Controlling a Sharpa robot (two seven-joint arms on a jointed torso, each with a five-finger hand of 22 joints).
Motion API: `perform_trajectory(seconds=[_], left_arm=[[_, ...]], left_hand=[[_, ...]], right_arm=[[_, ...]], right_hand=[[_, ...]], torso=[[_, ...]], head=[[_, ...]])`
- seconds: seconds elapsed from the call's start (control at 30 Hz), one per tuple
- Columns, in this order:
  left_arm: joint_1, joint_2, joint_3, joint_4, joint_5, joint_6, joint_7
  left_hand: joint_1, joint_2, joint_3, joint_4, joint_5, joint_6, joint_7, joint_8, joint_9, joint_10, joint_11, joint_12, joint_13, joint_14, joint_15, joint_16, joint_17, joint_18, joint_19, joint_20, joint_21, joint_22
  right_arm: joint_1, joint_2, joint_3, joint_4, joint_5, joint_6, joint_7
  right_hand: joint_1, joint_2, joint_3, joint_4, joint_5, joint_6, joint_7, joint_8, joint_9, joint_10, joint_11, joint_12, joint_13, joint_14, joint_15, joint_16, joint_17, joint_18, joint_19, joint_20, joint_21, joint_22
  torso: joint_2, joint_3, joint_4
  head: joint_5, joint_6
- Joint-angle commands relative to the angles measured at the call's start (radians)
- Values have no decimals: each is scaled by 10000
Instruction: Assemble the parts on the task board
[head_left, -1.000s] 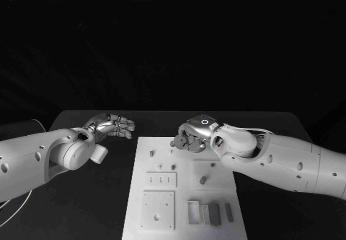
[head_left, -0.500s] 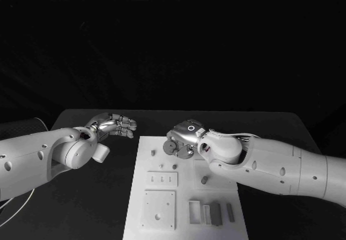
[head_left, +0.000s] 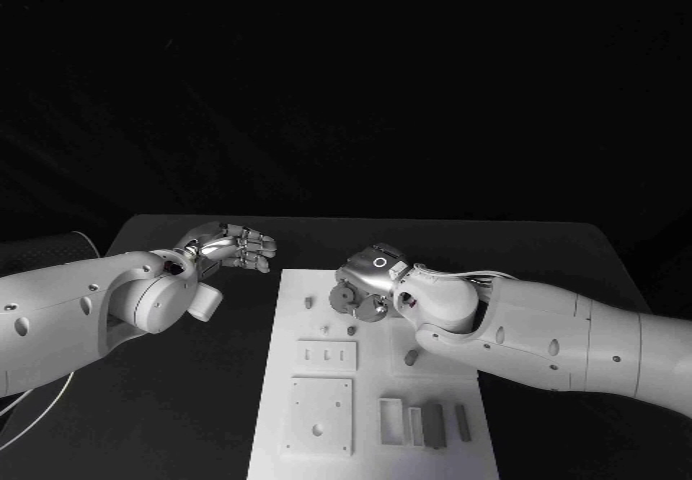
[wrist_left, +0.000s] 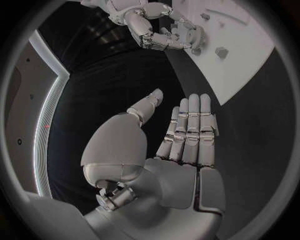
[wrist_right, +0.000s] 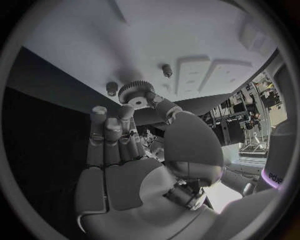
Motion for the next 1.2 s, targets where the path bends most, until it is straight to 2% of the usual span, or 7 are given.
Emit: perform_trajectory(seconds=[0.03, 0.23, 0.87, 1.2], left_arm=[[14, 27, 6, 24, -27, 25, 96], [14, 29, 7, 17, -28, 84, 78], [16, 39, 10, 23, -29, 106, 51], [16, 35, 12, 34, -37, 103, 40]], left_hand=[[-34, -18, -22, -40, -64, 25, 27, -51, 18, -78, 19, -33, 12, 95, -4, -71, 16, 138, 11, -30, -37, -7], [-35, -20, -24, -40, -64, 24, 28, -54, 19, -79, 20, -35, 14, 96, -4, -75, 21, 137, 11, -29, -39, -6], [-40, -24, -31, -39, -64, 22, 27, -61, 25, -82, 22, -41, 20, 95, -2, -90, 33, 136, 8, -28, -46, -4], [-39, -24, -32, -39, -64, 23, 27, -63, 29, -82, 22, -43, 23, 97, -2, -97, 40, 136, 9, -28, -49, -3]], right_arm=[[-5, 22, -1, -53, -408, -152, 10], [-7, 89, -2, -125, -426, -151, 0], [-22, 290, -14, -538, -314, 12, 96], [-22, 320, -85, -667, -172, 140, 169]], right_hand=[[142, 3, 53, -47, 25, 260, 250, 14, -2, 76, 15, 40, -20, -13, -91, -33, -17, 140, 47, -24, 14, 92], [156, -15, 56, -58, 24, 240, 257, 0, -11, 75, 22, 40, -33, -12, -90, -42, -20, 140, 49, -27, 8, 90], [167, -40, 59, -65, 24, 207, 270, -22, -25, 66, 33, 37, -56, -16, -83, -58, -25, 140, 47, -27, -4, 86], [187, -165, 46, -102, 22, 77, 317, -104, -72, 8, 78, 30, -100, -53, -52, -97, -30, 140, 12, -12, -43, 83]], torso=[[-11, 3, -7], [-6, 16, -21], [-16, -11, -2], [-18, -2, -14]], head=[[2, 17], [31, 29], [45, 3], [65, -27]])
